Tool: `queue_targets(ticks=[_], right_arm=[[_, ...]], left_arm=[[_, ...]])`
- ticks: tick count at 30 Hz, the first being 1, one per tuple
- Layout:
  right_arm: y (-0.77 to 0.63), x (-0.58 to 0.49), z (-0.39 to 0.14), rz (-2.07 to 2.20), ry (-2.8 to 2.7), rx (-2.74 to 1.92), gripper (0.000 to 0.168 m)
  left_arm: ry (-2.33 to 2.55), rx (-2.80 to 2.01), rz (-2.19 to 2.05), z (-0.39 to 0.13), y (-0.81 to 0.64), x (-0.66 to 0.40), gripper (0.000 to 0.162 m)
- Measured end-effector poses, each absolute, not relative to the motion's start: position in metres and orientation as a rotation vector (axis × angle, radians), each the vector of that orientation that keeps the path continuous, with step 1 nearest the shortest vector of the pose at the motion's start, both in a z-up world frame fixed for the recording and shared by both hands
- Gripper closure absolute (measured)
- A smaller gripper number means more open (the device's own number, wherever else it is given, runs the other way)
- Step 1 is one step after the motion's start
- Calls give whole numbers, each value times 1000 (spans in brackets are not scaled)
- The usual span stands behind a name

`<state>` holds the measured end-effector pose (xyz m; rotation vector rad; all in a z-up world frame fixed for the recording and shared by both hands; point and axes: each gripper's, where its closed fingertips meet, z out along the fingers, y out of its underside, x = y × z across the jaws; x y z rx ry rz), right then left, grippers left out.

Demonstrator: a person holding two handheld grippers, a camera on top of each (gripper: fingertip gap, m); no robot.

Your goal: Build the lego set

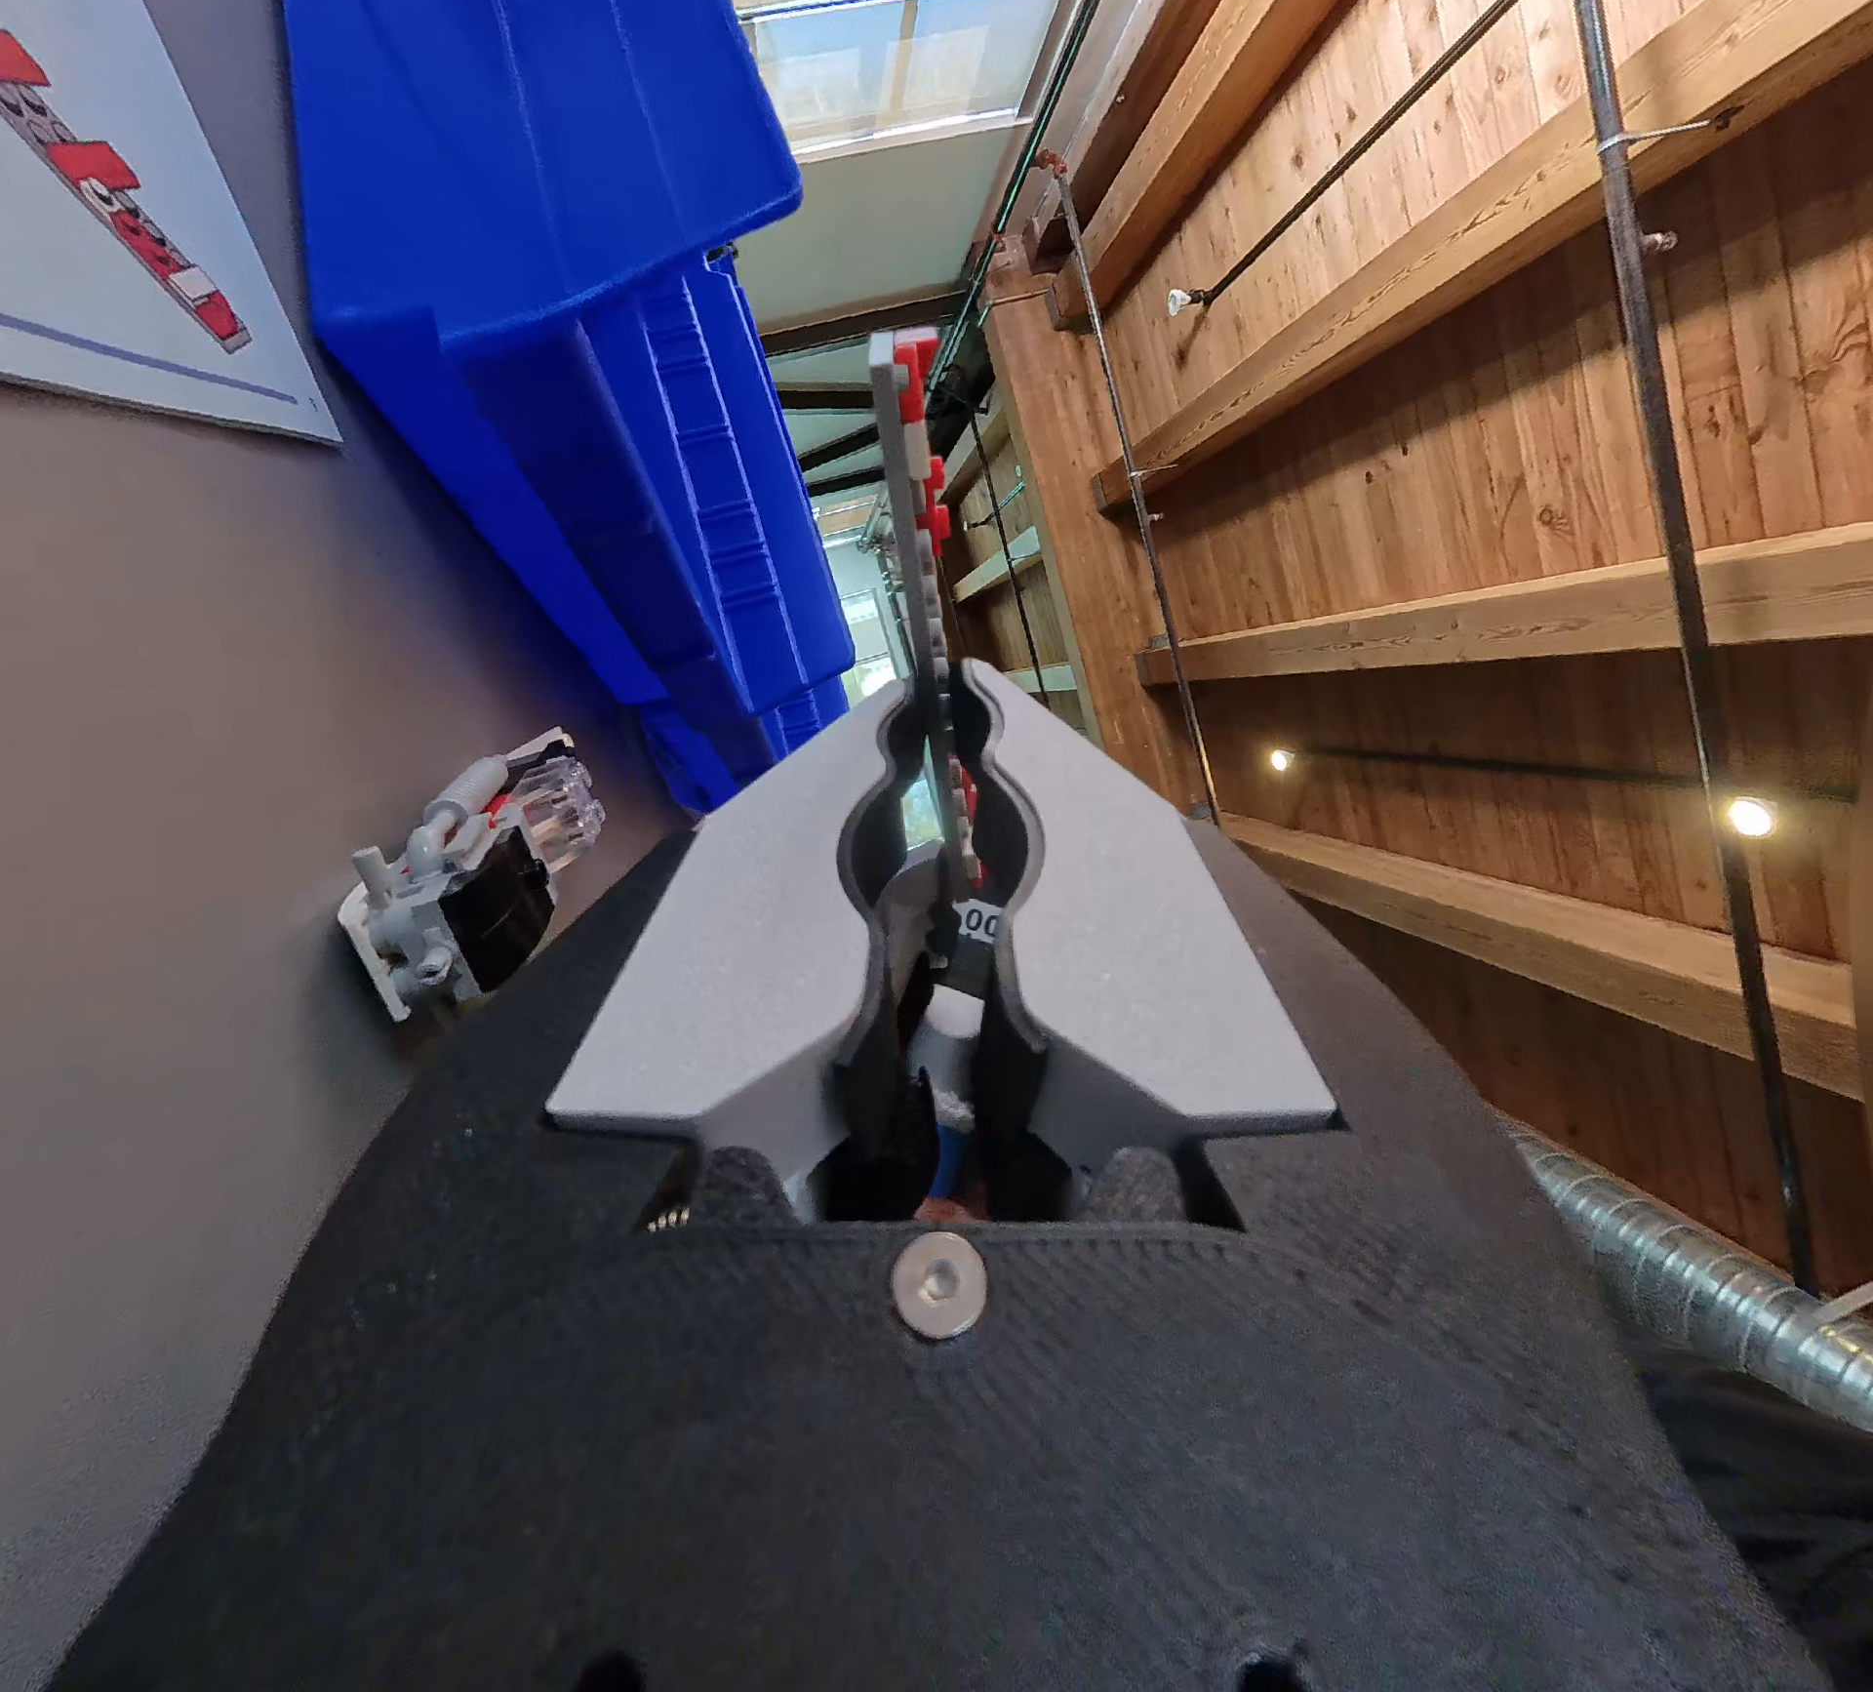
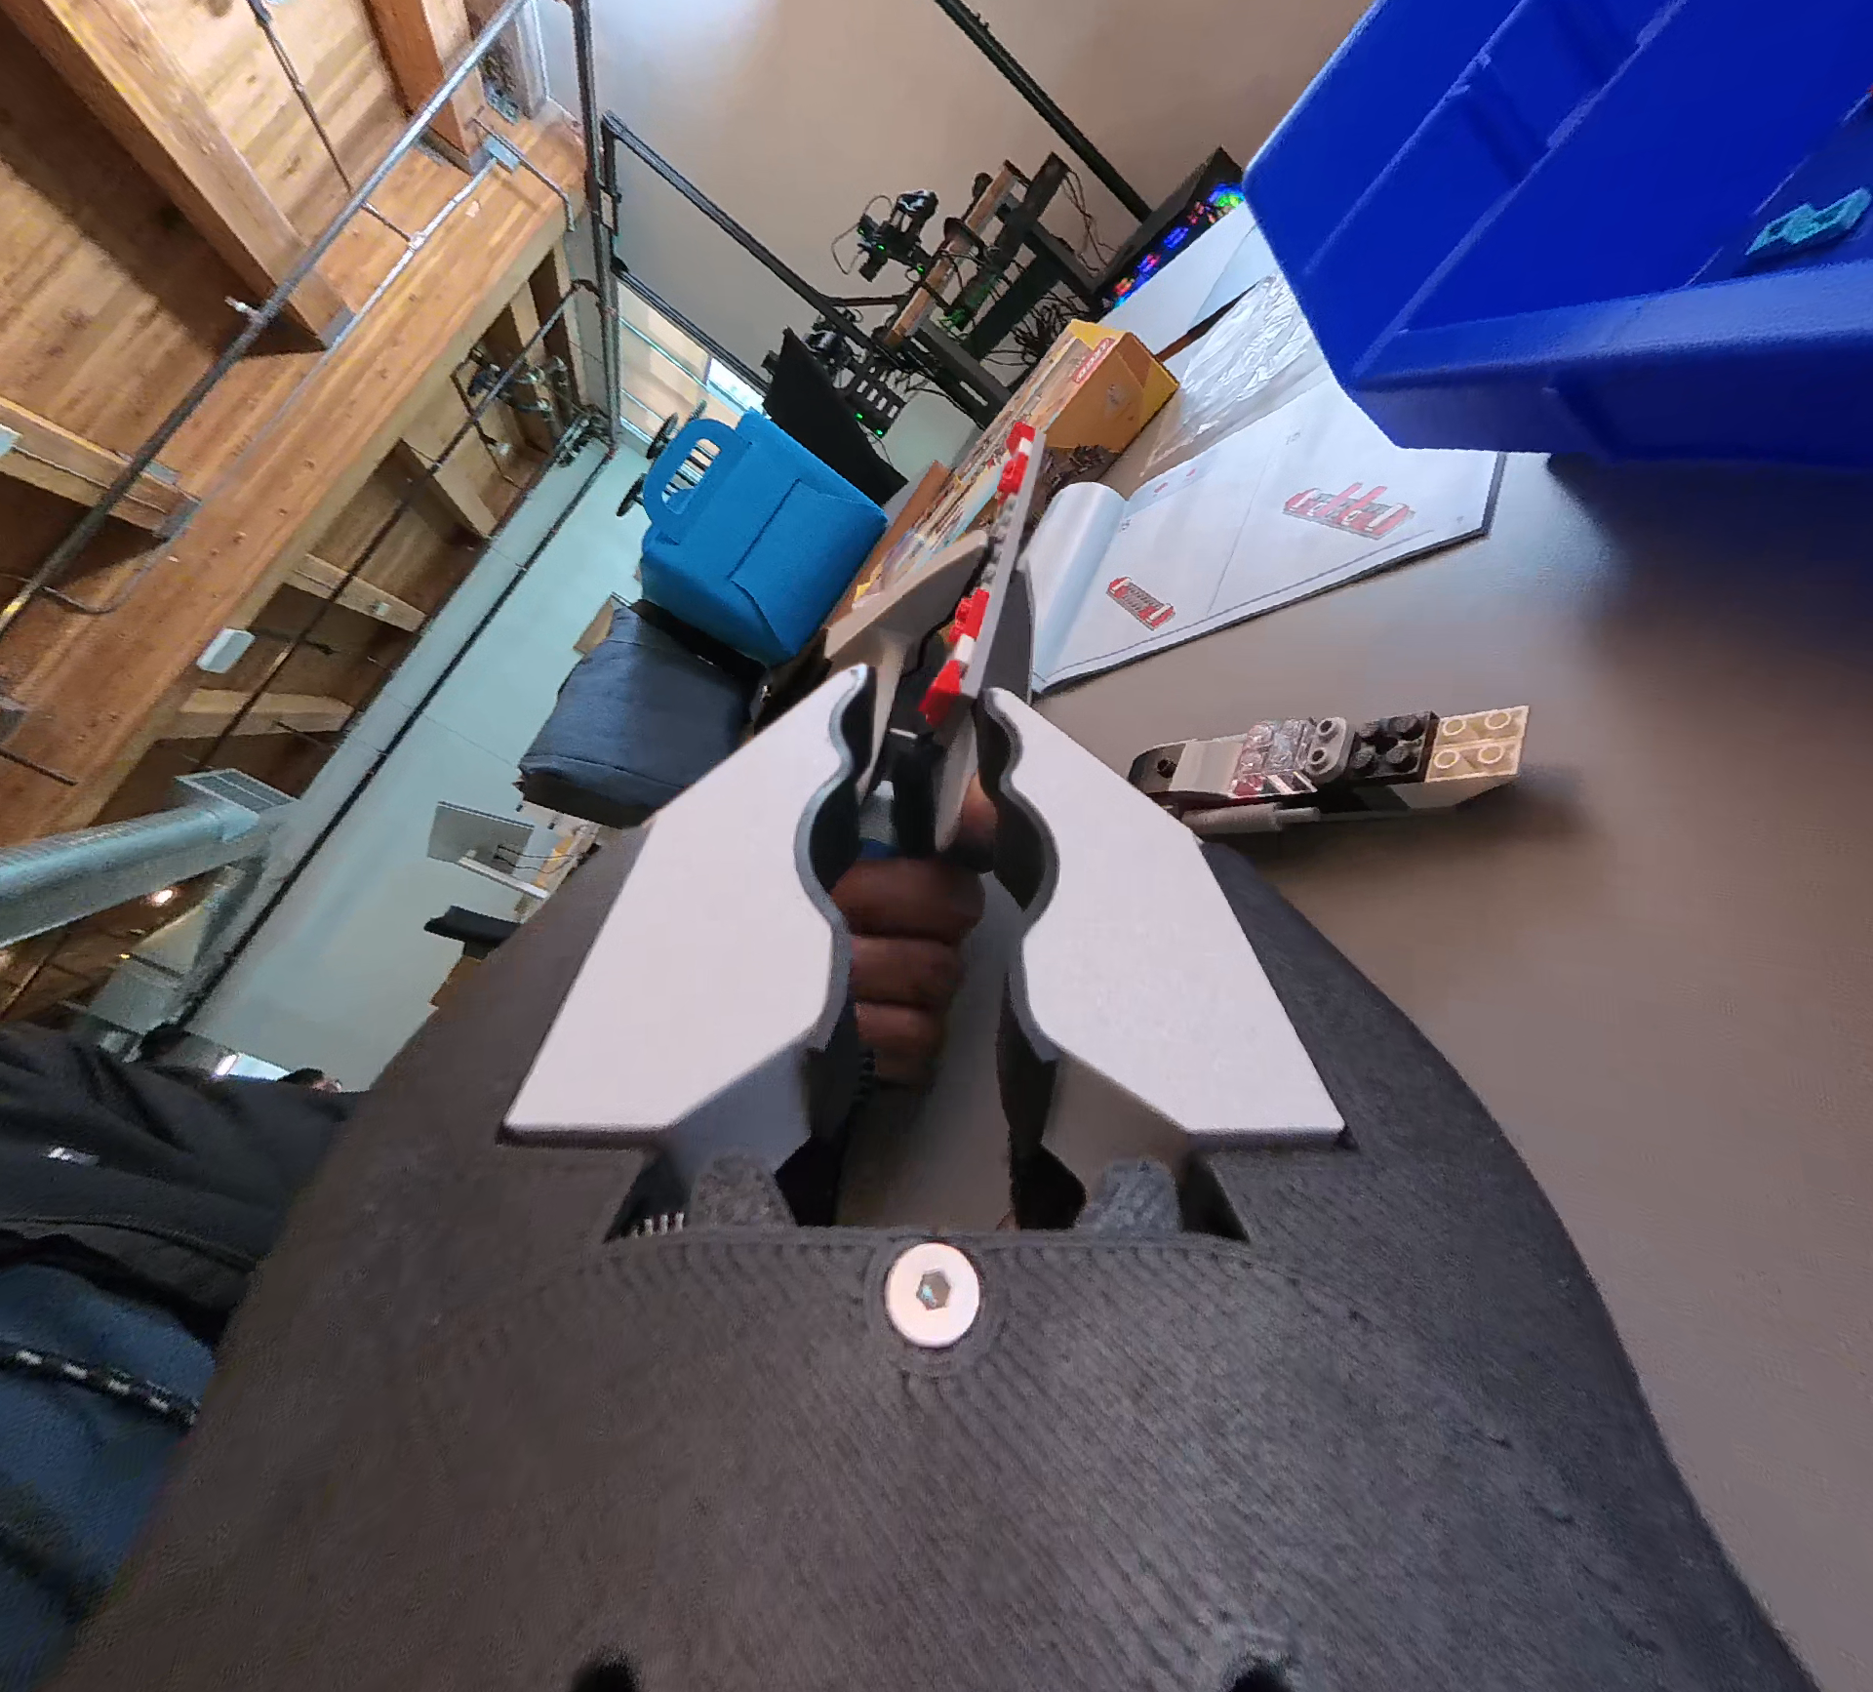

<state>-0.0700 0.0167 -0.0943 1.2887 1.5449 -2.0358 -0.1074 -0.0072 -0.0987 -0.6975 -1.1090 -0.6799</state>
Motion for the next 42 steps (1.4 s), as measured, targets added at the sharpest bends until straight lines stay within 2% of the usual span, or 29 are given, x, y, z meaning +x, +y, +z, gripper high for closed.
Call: queue_targets(ticks=[6,10,42], right_arm=[[14,-66,-87,-2064,1484,1224,152],[14,-65,-84,-2085,1483,1196,159],[16,-59,-86,-2038,1508,1205,159]], left_arm=[[-1064,-650,-744,-91,-6,-105,158],[-1042,-632,-781,-89,-3,-102,158],[-882,-869,-530,-72,0,-94,158]])
